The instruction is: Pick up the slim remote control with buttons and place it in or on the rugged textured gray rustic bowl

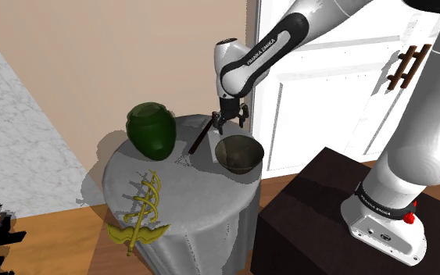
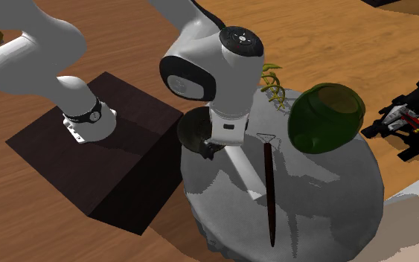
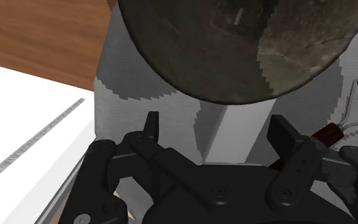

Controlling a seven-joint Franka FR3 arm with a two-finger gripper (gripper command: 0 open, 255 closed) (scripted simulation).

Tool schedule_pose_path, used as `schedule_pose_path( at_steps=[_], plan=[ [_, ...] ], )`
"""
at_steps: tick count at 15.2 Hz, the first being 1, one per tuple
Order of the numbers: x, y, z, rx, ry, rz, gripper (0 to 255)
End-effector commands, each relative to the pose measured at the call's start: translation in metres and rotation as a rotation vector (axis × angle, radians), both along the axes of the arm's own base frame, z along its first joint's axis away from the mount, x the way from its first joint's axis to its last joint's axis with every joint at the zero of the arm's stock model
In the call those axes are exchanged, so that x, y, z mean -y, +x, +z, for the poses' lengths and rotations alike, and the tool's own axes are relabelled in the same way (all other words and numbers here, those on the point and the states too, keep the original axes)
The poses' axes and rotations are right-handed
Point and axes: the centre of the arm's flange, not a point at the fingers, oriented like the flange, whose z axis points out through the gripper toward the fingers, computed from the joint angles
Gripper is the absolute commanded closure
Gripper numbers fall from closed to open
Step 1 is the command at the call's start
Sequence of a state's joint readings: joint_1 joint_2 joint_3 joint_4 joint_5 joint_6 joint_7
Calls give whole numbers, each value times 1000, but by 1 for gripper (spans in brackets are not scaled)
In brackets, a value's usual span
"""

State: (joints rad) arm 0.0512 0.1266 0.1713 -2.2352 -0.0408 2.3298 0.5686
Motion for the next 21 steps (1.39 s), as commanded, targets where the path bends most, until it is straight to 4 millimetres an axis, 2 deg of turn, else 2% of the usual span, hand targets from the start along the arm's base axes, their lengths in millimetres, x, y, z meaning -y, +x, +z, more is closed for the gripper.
schedule_pose_path(
  at_steps=[1,7,8,15,21],
  plan=[
    [-8,19,-18,8,-1,-16,0],
    [-28,75,-67,30,-7,-63,0],
    [-28,75,-67,30,-7,-63,0],
    [-27,75,-107,30,-7,-63,0],
    [-27,75,-107,30,-7,-63,0]
  ],
)
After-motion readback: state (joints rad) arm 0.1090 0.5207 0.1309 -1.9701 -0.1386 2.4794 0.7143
